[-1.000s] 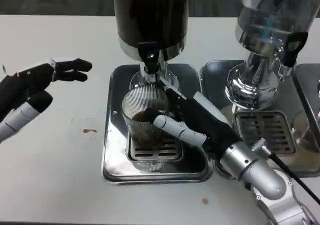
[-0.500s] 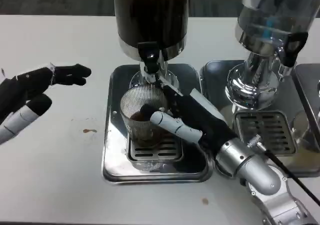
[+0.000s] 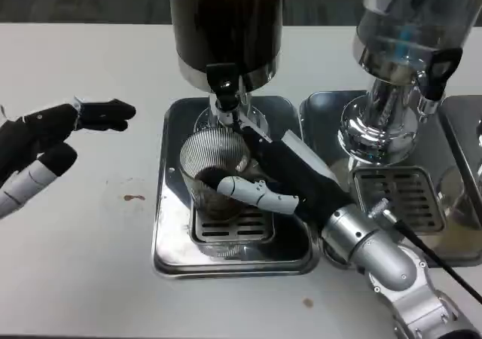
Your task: Grasp the cup under the faucet to collect the drink, then remove the cup.
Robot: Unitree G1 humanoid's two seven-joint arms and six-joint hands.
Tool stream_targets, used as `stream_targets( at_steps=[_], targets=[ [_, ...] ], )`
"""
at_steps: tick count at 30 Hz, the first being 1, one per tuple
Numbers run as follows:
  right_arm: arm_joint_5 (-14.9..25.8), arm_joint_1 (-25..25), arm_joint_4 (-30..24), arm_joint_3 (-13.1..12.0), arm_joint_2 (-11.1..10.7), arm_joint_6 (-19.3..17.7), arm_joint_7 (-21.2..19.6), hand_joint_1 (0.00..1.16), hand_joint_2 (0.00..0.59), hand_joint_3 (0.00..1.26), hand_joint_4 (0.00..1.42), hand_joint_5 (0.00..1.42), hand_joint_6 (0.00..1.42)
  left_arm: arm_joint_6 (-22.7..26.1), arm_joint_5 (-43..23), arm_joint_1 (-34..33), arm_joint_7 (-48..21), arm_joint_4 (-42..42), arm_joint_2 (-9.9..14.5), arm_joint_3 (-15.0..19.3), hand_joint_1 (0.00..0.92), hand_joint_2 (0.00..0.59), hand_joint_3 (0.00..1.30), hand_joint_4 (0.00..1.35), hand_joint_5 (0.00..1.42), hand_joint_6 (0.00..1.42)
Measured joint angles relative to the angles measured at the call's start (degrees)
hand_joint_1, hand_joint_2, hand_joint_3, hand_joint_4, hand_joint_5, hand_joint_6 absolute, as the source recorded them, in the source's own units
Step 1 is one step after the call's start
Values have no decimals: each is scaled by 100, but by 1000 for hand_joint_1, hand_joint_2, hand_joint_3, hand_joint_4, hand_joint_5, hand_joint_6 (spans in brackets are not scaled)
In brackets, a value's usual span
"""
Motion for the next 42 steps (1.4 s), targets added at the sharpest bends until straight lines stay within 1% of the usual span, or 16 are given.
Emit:
stream_targets(
  at_steps=[4, 6, 10, 11, 15, 17, 21, 24, 30, 38, 42],
  targets=[
    [-42, -21, 0, 65, -34, 1, -6, 409, 84, 0, 0, 0, 65, 4, 0, 1, 0, 0, 34, 1, 0, 159, 381, 299, 323, 263],
    [-106, -23, -11, 90, -46, 2, -30, 439, 96, 0, 0, 0, 55, 7, -1, 3, 0, -1, 52, 1, 0, 159, 384, 300, 324, 263],
    [-213, -45, -42, 130, -77, 32, -54, 496, 96, 0, 0, 0, 62, 13, -3, 7, 0, -1, 63, 1, 0, 161, 394, 312, 334, 265],
    [-246, -45, -67, 152, -86, 53, -80, 502, 97, 0, 0, 0, 63, 14, -3, 7, 0, -1, 63, 1, 0, 169, 400, 313, 335, 273],
    [-368, -45, -177, 239, -108, 169, -174, 578, 112, 0, 0, 0, 115, 19, -3, 8, 0, -1, 63, 1, 0, 173, 403, 327, 347, 280],
    [-491, -45, -255, 301, -142, 241, -275, 591, 114, 0, 0, 0, 142, 22, -4, 8, 0, -1, 63, 1, 0, 173, 403, 331, 349, 281],
    [-603, -43, -374, 353, -147, 388, -363, 625, 124, 0, 0, 0, 175, 28, -5, 8, 0, -1, 63, 1, 0, 175, 414, 343, 361, 283],
    [-678, -35, -439, 427, -148, 489, -500, 639, 136, 0, 0, 21, 232, 52, -9, 8, 0, -2, 64, 1, 0, 176, 417, 352, 363, 293],
    [-830, -10, -519, 516, -159, 565, -715, 653, 151, 0, 0, 97, 340, 62, -10, 9, 0, -12, 64, 1, 0, 179, 418, 353, 373, 311],
    [-1001, 38, -653, 612, -181, 690, -917, 665, 163, 0, 0, 179, 478, 62, -10, 9, 0, -32, 72, 2, 0, 179, 423, 365, 374, 318],
    [-1061, 67, -689, 659, -181, 737, -1006, 665, 177, 0, 1, 265, 641, 62, -9, 9, 0, -32, 91, 3, 0, 180, 425, 366, 375, 322]
  ],
)
